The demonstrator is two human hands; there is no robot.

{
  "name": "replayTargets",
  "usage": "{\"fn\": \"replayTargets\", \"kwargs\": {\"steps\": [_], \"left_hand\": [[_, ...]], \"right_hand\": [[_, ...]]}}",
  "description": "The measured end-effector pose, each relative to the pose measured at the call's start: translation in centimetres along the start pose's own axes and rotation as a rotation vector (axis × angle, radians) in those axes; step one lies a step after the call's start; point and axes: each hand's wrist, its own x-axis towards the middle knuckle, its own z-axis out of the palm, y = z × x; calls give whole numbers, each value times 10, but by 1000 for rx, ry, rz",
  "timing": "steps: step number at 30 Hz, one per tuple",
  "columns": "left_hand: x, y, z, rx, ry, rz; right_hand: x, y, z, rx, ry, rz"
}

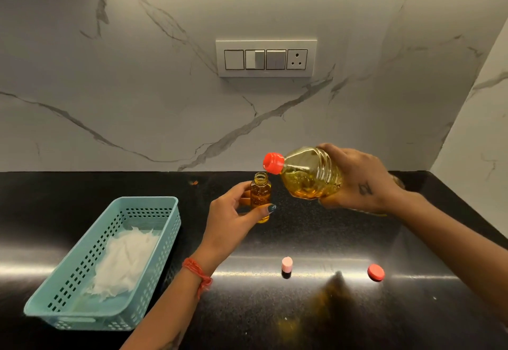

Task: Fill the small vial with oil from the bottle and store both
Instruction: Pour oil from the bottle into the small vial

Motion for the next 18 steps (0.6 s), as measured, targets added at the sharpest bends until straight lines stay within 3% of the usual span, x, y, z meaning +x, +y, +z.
{"fn": "replayTargets", "kwargs": {"steps": [5,11,18], "left_hand": [[-5,-19,10,-42,-46,-72],[-25,-66,29,-74,-91,-276],[-47,-104,45,-89,-108,-436]], "right_hand": [[-16,3,18,301,92,180],[-43,-1,48,711,199,405],[-71,-6,80,898,265,562]]}}
